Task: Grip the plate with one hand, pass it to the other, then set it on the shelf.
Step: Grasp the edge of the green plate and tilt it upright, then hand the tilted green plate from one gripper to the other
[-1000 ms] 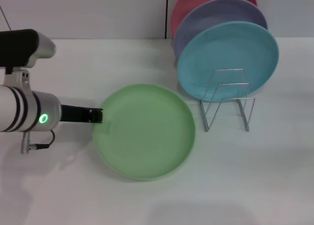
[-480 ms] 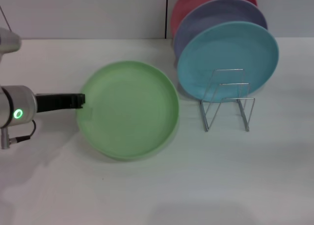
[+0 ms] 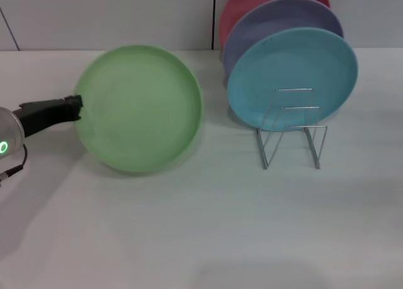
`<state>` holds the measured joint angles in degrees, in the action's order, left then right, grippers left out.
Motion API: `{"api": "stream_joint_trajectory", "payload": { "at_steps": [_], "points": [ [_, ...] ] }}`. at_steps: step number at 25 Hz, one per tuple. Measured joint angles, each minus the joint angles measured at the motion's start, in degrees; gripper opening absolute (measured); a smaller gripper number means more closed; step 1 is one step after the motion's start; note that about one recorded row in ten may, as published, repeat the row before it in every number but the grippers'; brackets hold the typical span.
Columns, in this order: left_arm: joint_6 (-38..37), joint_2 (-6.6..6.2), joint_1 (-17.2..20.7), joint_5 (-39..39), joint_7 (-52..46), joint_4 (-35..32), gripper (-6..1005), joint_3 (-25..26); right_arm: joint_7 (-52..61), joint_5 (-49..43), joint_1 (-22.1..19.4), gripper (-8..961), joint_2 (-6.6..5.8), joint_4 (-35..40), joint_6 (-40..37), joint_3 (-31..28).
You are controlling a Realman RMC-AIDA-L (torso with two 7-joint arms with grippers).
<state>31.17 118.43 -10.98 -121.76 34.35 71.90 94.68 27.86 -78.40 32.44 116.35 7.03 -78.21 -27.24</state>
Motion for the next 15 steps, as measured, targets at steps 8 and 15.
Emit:
{"api": "stream_joint_trajectory", "payload": {
  "at_steps": [8,15],
  "points": [
    [-15.6,0.01,0.2,4.7,5.6,-3.8,36,-3.0,0.0,0.0,0.7,574,0.00,0.0,0.0,0.6],
    [-46.1,-0.12,0.8,4.4,5.1,-7.8,36,-15.0,-1.2,0.0,1.0,575,0.00,0.0,0.1,2.3]
  ]
}}
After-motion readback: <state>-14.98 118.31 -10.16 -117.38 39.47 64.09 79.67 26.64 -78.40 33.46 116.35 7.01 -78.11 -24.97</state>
